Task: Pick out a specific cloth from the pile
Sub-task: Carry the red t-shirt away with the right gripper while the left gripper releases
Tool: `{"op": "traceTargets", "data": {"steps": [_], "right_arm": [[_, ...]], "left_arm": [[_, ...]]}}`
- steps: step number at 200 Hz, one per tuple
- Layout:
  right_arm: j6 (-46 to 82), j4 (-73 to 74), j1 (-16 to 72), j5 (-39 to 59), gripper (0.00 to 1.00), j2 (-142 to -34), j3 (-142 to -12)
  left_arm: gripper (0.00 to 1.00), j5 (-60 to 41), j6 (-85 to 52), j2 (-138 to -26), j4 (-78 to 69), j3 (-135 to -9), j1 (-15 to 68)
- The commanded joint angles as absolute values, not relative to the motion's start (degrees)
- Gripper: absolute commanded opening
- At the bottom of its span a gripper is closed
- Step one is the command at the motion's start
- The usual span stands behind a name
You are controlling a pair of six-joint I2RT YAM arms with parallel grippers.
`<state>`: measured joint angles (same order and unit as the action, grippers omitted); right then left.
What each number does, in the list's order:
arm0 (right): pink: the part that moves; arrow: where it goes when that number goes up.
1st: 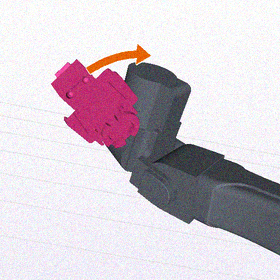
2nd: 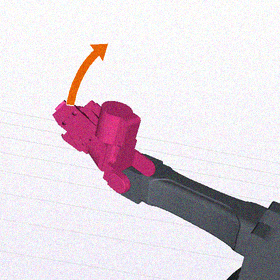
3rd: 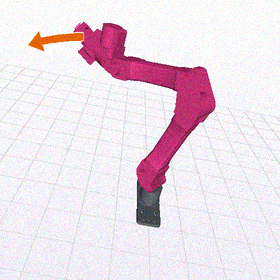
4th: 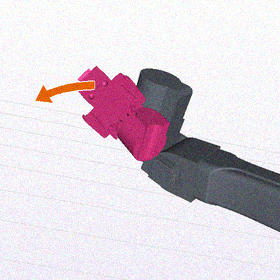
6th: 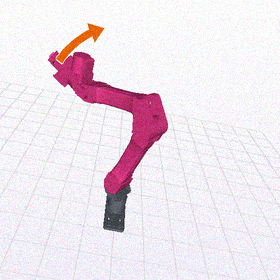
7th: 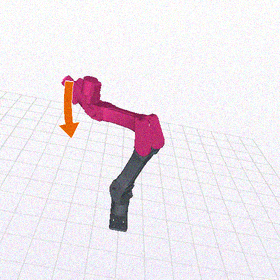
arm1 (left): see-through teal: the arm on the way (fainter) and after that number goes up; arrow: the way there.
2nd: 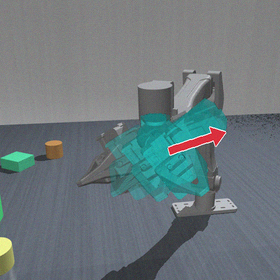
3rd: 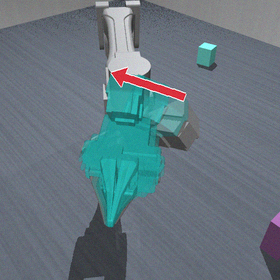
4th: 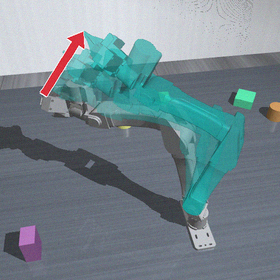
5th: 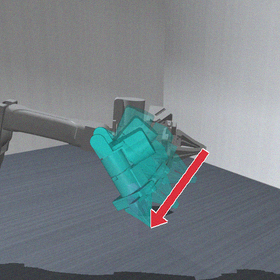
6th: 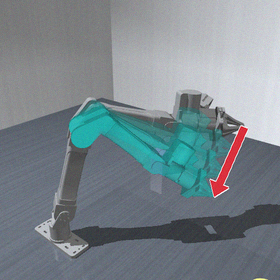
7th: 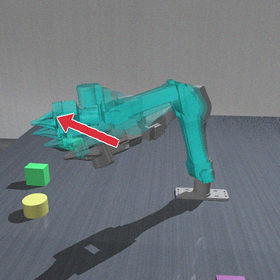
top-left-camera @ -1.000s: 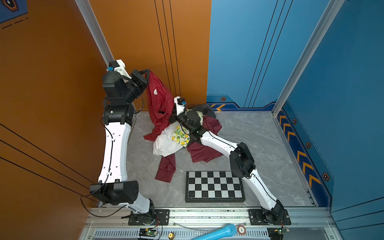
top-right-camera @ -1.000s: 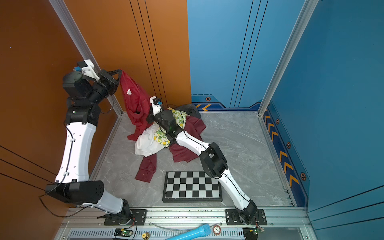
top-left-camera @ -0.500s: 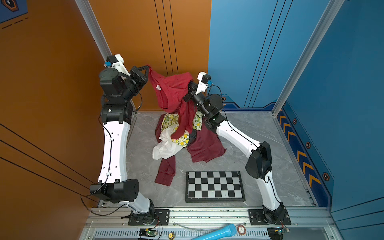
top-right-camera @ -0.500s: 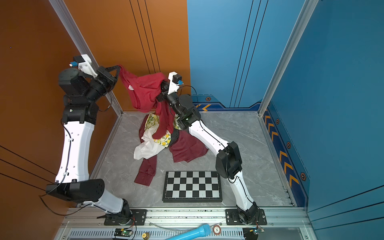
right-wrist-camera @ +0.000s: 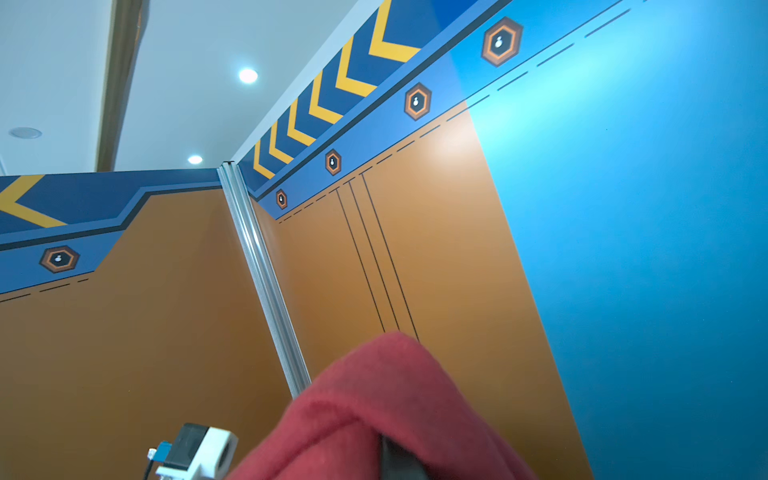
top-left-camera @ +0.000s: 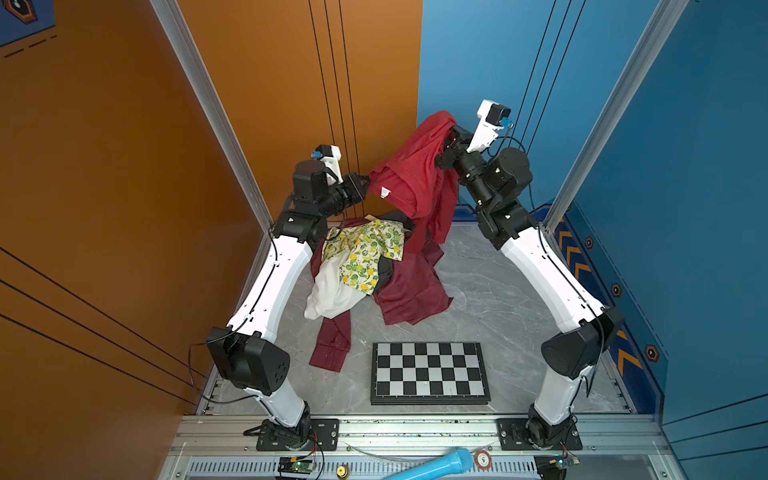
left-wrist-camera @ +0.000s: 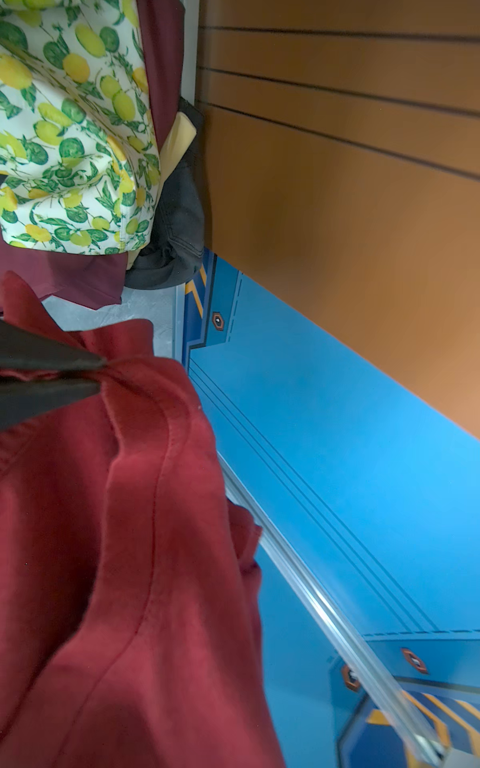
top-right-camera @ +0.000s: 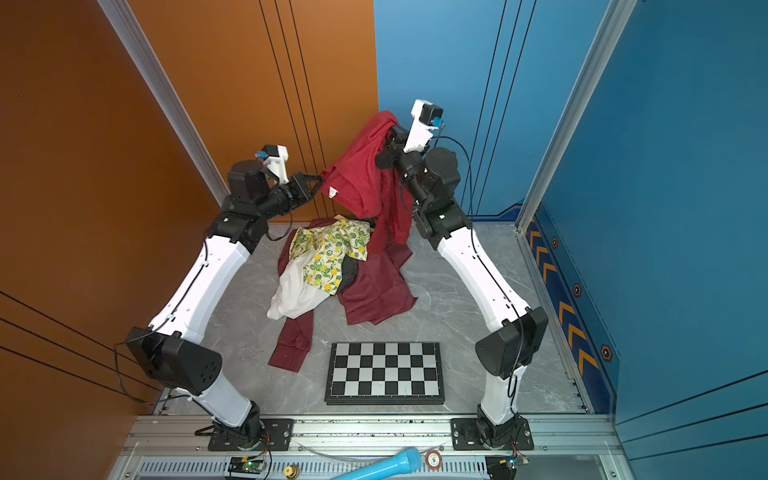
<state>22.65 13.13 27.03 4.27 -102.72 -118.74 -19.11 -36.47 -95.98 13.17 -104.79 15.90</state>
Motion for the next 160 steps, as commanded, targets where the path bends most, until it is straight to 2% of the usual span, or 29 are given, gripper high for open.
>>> {"op": "traceTargets", "data": {"steps": [1, 28, 43, 54, 114, 119, 129, 160], "right_arm": [[21.46, 4.48, 24.54, 3.05, 0.0, -97.14, -116.64], [20.71, -1.43, 19.87, 3.51, 0.0, -91.37, -111.56], [20.3, -3.88, 17.14, 3.55, 0.0, -87.99, -108.16], [20.43, -6.0, 14.58, 4.09, 0.0, -85.67, -106.22], [19.22, -12.09, -0.04, 4.99, 0.0, -74.8, -94.42], [19.25, -12.18, -1.26, 4.86, 0.0, -74.22, -93.52], [19.24, -12.5, -3.72, 5.09, 0.0, -73.51, -92.31], [18.88, -14.12, -8.23, 6.04, 0.0, -73.73, -90.37]], "left_arm": [[0.18, -15.89, -30.62, -97.39, 12.48, -103.41, 20.67], [0.39, -15.43, -28.28, -100.52, 12.46, -102.7, 26.3], [0.55, -16.12, -25.96, -101.82, 12.48, -102.07, 29.27], [0.64, -17.0, -23.96, -102.59, 12.56, -101.63, 31.09], [0.85, -18.1, -17.5, -104.23, 12.66, -98.35, 38.77], [0.93, -18.23, -16.9, -104.23, 12.65, -98.12, 39.36], [0.99, -18.37, -15.52, -104.07, 12.66, -97.52, 40.45], [0.98, -18.2, -13.21, -102.3, 12.66, -94.58, 42.05]]}}
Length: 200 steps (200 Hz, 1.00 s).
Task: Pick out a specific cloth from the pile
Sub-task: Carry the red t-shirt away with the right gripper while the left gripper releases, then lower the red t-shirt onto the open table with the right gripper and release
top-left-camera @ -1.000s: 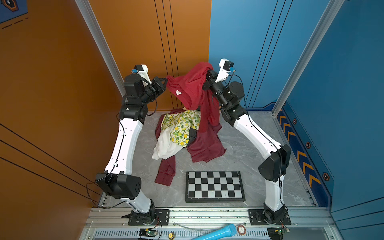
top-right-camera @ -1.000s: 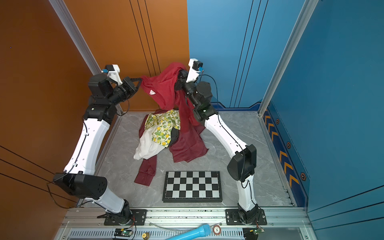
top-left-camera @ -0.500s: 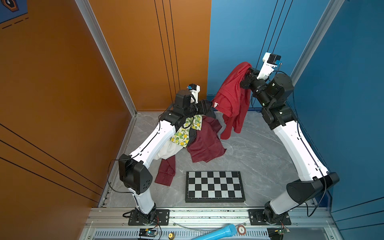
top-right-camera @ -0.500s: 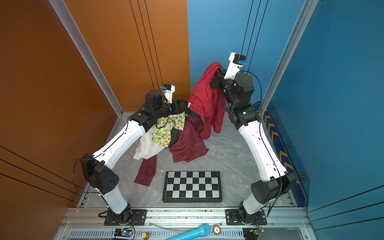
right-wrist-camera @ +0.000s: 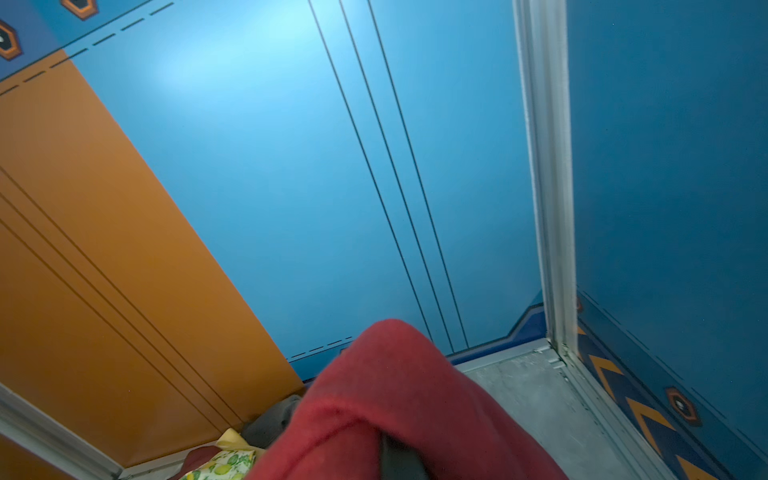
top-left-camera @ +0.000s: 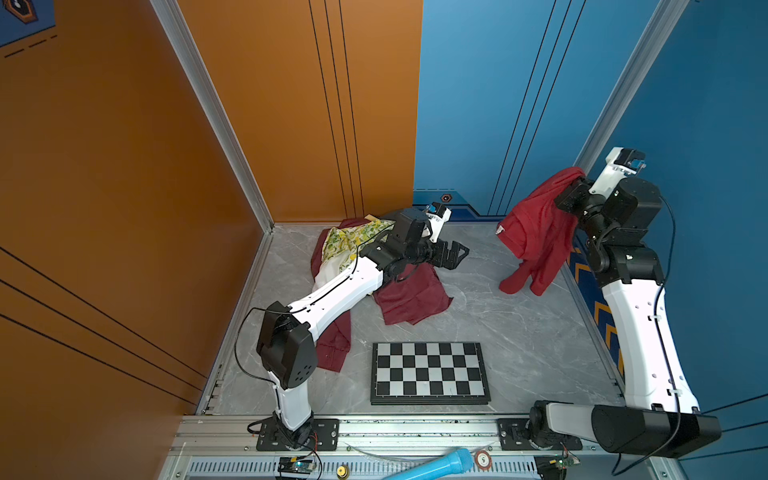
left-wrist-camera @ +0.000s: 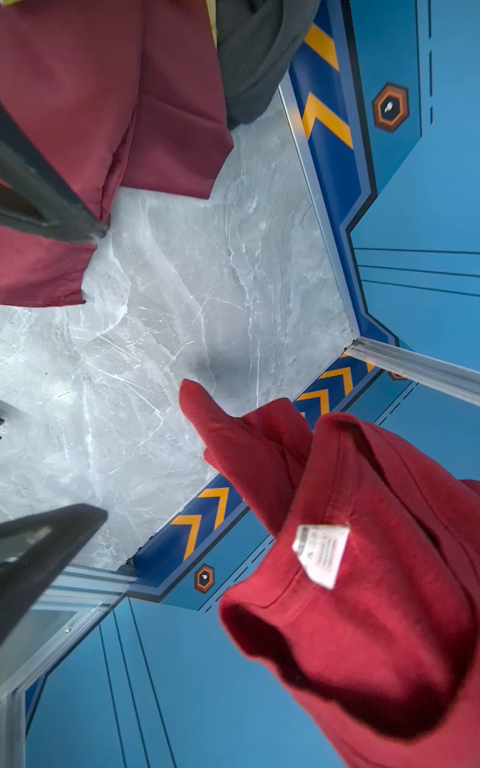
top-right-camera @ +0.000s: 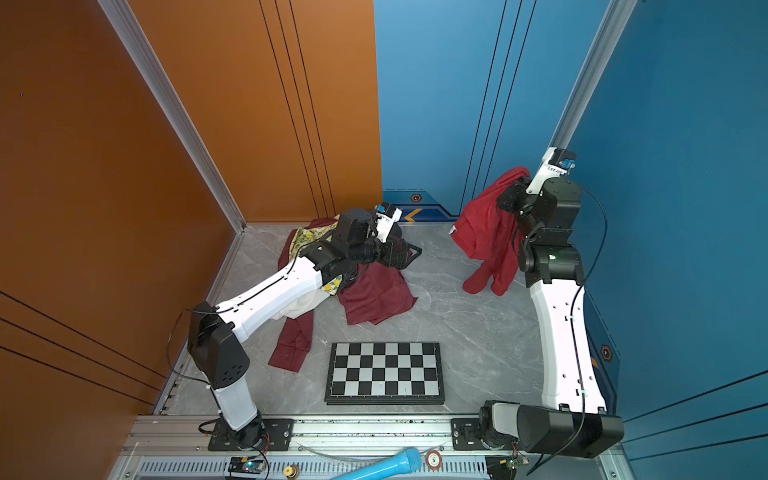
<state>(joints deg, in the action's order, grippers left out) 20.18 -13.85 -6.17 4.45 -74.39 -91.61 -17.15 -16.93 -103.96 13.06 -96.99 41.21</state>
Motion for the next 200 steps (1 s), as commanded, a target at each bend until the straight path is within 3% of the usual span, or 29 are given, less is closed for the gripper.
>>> {"op": "traceTargets", "data": {"steps": [1, 96, 154, 175, 200], "right_arm": [[18.84, -14.09, -8.29, 6.05, 0.0, -73.73, -90.36], [19.83, -5.92, -7.66, 1.11, 0.0, -90.13, -98.78], [21.02, -2.36, -6.5, -2.79, 0.0, -102.2, -116.25], [20.4, 0.31, -6.5, -4.21, 0.0, -100.56, -112.35], [19.87, 8.39, -7.13, -6.94, 0.0, -93.81, -95.84]], "left_arm": [[0.98, -18.24, -13.19, -102.22, 12.66, -94.49, 42.07], [0.98, -15.43, -12.44, -92.92, 12.69, -82.59, 40.02], [0.98, -16.53, -15.05, -92.89, 11.51, -81.4, 36.47], [0.98, -16.77, -17.12, -93.66, 8.98, -81.12, 35.69], [0.99, -17.65, -18.52, -95.0, 8.17, -81.47, 35.54]]}}
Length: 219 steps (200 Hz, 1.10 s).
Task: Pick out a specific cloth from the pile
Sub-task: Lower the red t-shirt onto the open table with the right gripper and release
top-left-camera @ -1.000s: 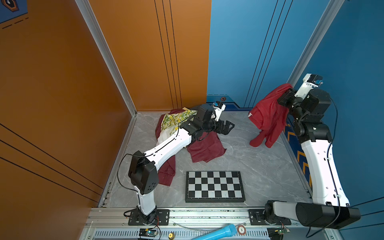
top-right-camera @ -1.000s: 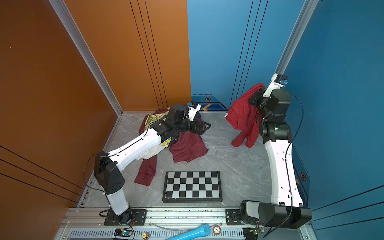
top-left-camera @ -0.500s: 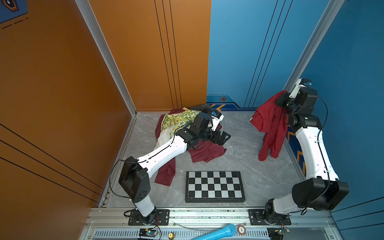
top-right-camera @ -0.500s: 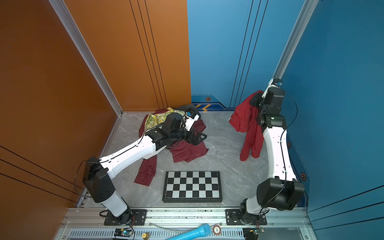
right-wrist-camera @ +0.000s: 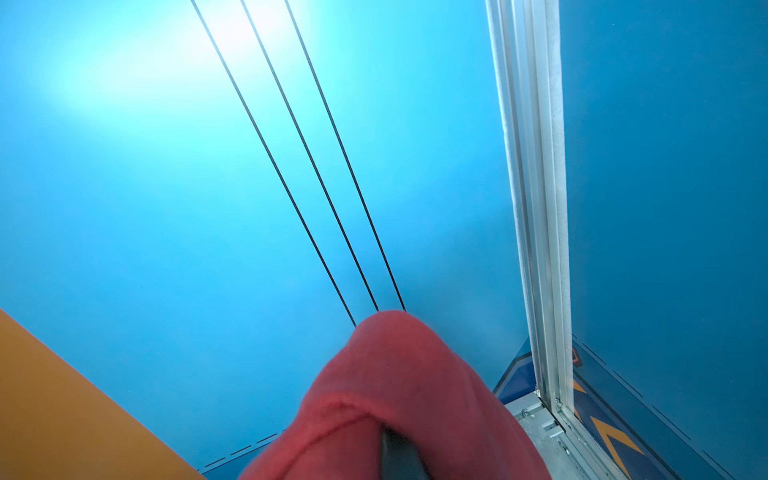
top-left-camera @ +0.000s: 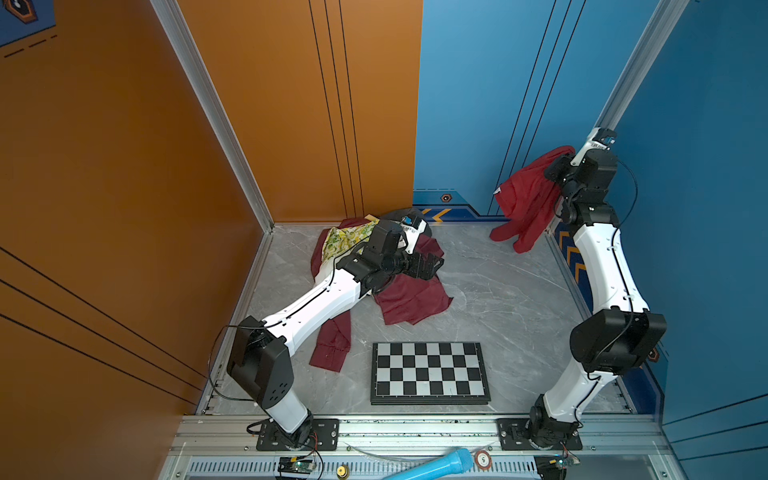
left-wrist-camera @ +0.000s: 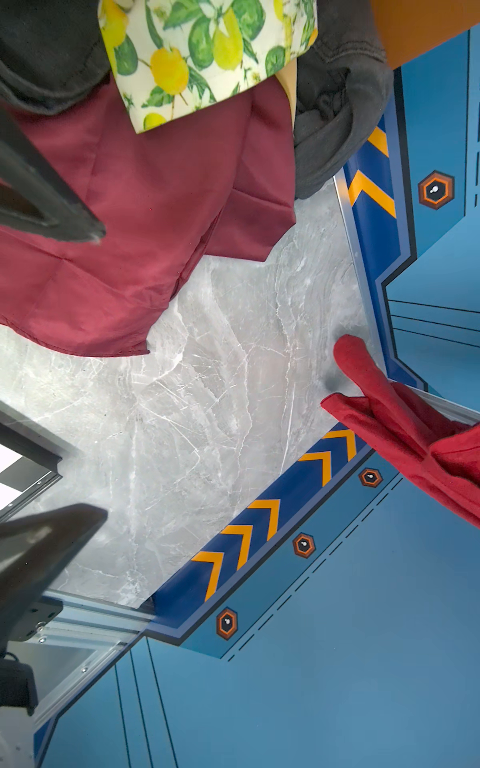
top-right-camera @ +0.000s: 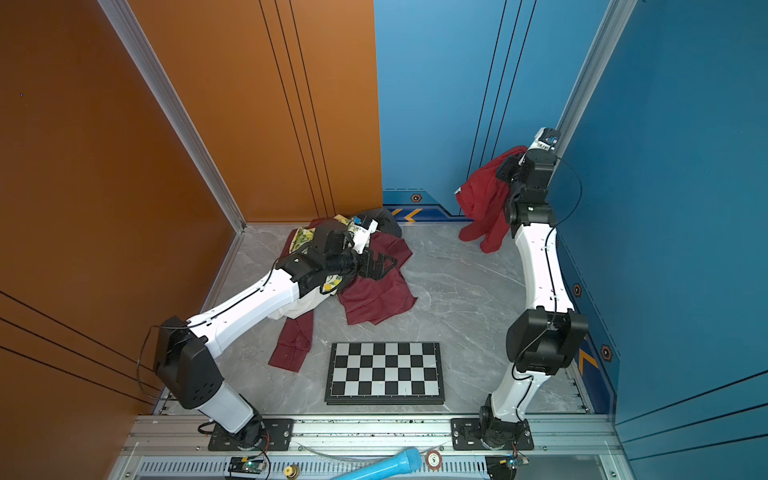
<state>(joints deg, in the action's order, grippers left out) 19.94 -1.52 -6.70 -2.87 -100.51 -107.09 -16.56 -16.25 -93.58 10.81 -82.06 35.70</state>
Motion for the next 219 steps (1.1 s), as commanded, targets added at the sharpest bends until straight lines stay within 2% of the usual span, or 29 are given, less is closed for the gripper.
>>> {"op": "traceTargets", "data": {"steps": [1, 47, 92, 143, 219], "right_arm": [[19.91, 8.63, -7.17, -7.07, 0.0, -93.53, -95.03], [22.1, 18.58, -8.66, -11.7, 0.0, -84.4, -67.88], [24.16, 14.96, -8.27, -17.09, 0.0, -82.3, -57.0], [25.6, 6.62, -7.23, -20.98, 0.0, -87.48, -58.07], [27.01, -9.18, -5.83, -19.09, 0.0, -104.18, -76.63]], "left_arm": [[0.99, -17.66, -18.53, -95.0, 8.17, -81.52, 35.48], [1.0, -17.36, -19.41, -95.75, 7.82, -81.04, 35.68], [0.99, -16.78, -20.28, -95.72, 7.48, -80.03, 36.21], [0.98, -16.02, -20.65, -94.12, 7.54, -77.91, 36.4], [0.98, -14.99, -21.98, -92.81, 8.16, -75.93, 35.35]]}}
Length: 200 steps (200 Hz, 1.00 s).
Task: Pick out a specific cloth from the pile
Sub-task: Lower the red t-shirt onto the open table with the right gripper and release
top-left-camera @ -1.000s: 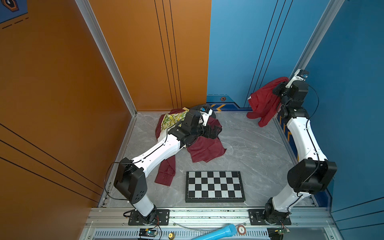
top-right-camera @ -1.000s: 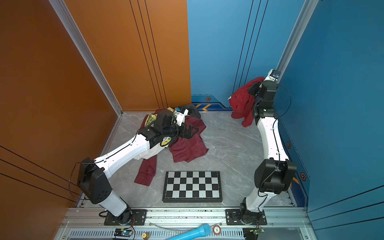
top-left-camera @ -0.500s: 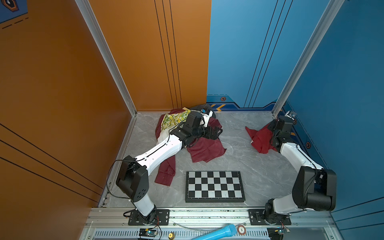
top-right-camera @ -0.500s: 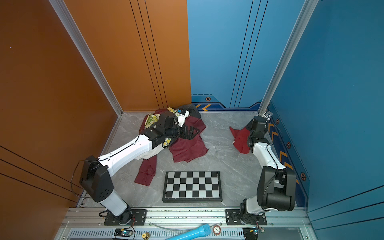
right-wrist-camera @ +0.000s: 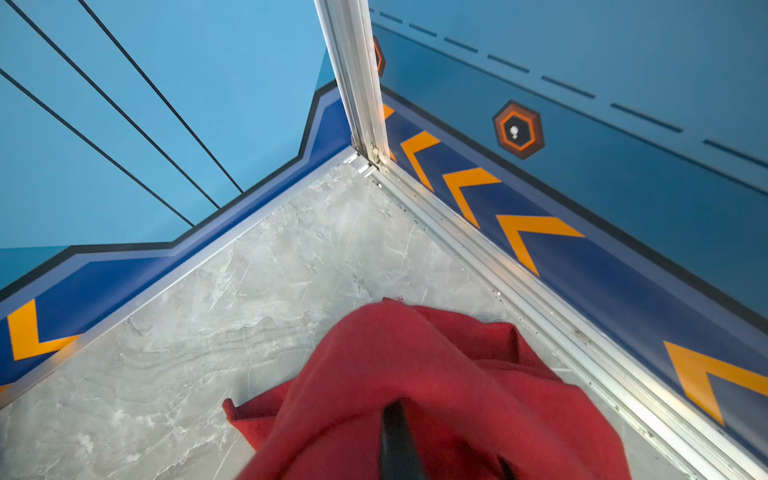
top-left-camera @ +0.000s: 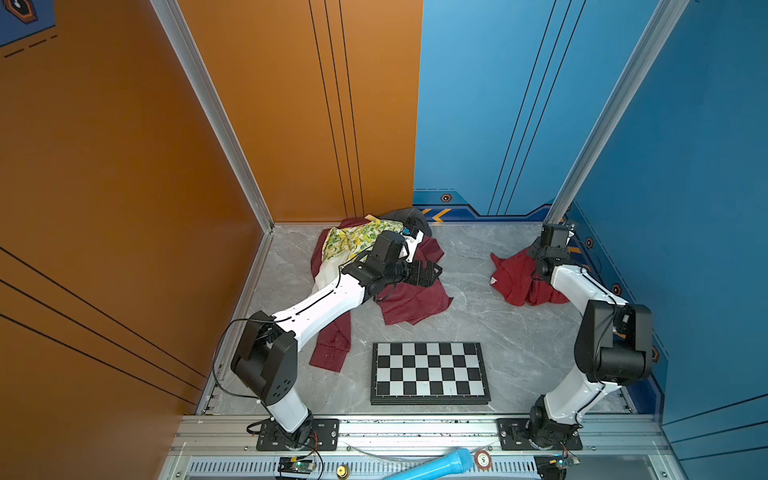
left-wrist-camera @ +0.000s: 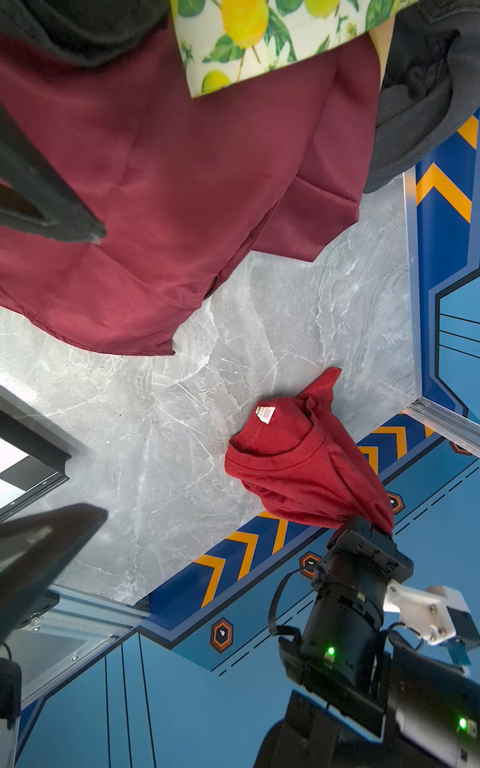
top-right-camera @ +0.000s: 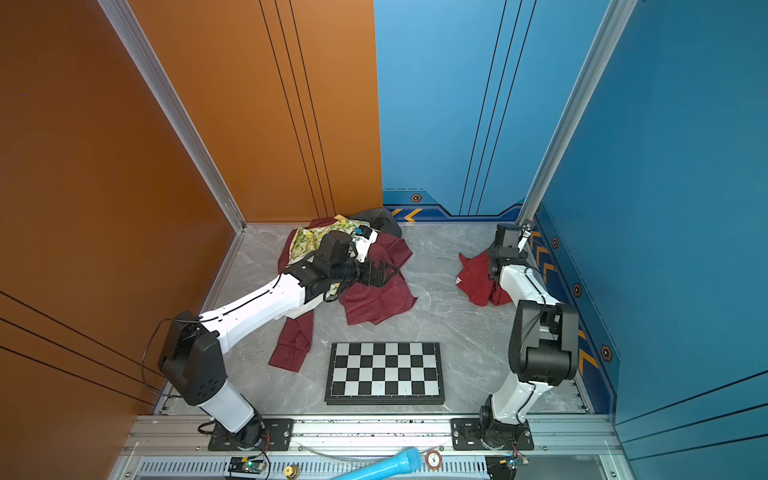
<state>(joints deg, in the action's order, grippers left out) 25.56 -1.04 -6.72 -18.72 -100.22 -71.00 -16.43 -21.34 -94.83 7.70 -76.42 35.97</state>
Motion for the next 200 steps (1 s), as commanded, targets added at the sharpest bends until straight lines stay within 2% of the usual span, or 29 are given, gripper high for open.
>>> {"op": "traceTargets", "data": {"steps": [1, 122, 200], "right_arm": [[27.04, -9.29, -5.82, -19.08, 0.0, -104.52, -76.81], [27.95, -21.9, -3.67, -13.29, 0.0, -124.89, -95.31], [27.19, -23.96, -3.6, -11.27, 0.03, -132.96, -106.6]], "left_arm": [[0.98, -14.97, -21.98, -92.77, 8.26, -75.93, 35.34], [0.98, -16.08, -24.58, -88.83, 5.74, -72.64, 30.12], [0.98, -17.21, -27.0, -83.52, 1.98, -64.43, 21.12]]}}
